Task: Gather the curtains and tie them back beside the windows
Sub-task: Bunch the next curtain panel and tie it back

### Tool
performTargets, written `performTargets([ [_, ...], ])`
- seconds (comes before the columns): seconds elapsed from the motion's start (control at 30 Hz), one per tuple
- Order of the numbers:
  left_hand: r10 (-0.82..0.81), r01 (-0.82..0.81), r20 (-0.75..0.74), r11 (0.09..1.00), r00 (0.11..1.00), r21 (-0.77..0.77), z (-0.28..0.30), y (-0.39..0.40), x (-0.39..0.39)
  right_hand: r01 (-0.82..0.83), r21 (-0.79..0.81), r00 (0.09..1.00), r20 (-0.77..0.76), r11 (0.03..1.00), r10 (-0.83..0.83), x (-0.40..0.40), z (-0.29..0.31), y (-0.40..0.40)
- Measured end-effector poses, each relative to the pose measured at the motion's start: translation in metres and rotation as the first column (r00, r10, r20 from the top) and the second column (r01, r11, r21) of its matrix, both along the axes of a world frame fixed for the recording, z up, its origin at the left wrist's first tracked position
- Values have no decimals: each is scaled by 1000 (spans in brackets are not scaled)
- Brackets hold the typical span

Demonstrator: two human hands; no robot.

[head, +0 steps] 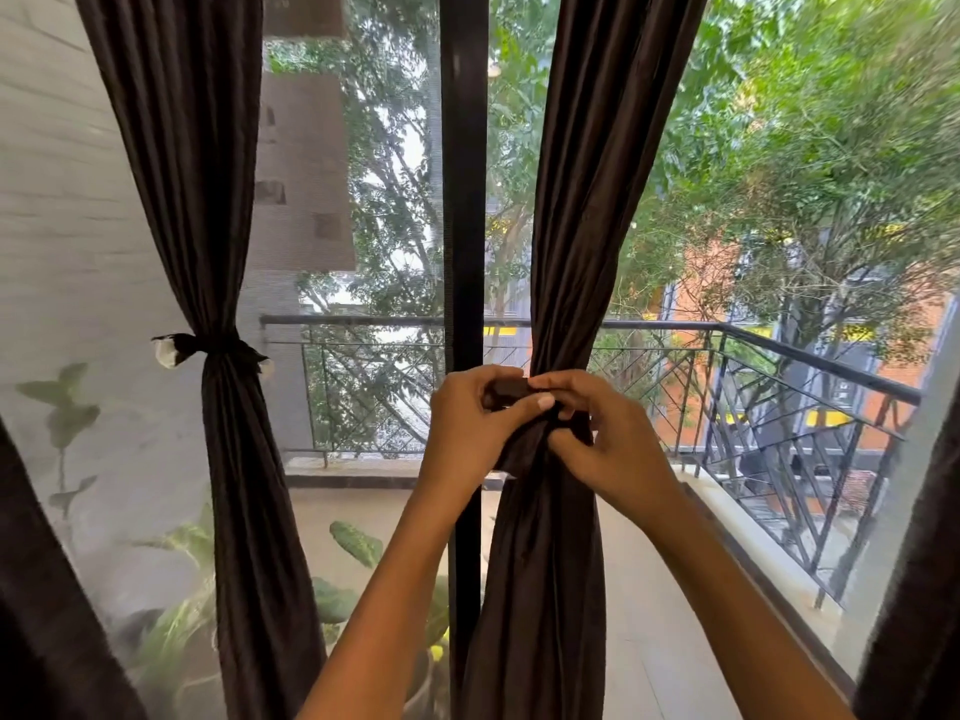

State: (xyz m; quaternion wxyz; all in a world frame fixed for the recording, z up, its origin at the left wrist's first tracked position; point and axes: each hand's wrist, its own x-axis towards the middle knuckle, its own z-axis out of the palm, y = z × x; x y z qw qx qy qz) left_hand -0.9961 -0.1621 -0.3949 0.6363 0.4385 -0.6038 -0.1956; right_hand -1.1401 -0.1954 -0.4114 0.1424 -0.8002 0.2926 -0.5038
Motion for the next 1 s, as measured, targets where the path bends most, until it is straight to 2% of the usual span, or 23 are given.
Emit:
performTargets([
  [0.1, -58, 61, -66, 998, 996, 33, 2, 4, 1, 67, -91, 994, -80, 994, -74, 3, -10, -7],
  [0.17, -68, 76, -156, 996, 985, 42, 1, 2, 2, 79, -156, 992, -80, 985, -93, 4, -15, -9],
  [0.37, -114, 122, -288, 992, 951, 13, -6, -3, -8, 139, -241, 972, 218, 961, -87, 5, -24, -11],
  [0.47, -84, 78, -331, 996, 940, -30, -10, -6, -11, 79, -227, 954, 301, 971, -7, -1, -24, -7],
  [0.57, 63, -88, -164, 985, 984, -149, -16, -8, -16, 34, -176, 915, 401, 984, 40, -5, -23, -1],
  [0.67, 206, -178, 61, 935, 977, -306, -20, -6, -25, 85, -255, 923, 384, 963, 20, -11, -22, -1],
  [0.77, 301, -189, 228, 892, 926, -411, -23, -7, -30, 153, -331, 963, 259, 931, -67, -21, -21, -1],
  [0.83, 350, -184, 318, 873, 881, -452, -26, -9, -30, 151, -342, 970, 231, 928, -73, -26, -20, 1],
  [1.0, 450, -208, 421, 837, 788, -506, -33, -17, -34, 96, -308, 981, 188, 946, -38, -37, -18, -7],
])
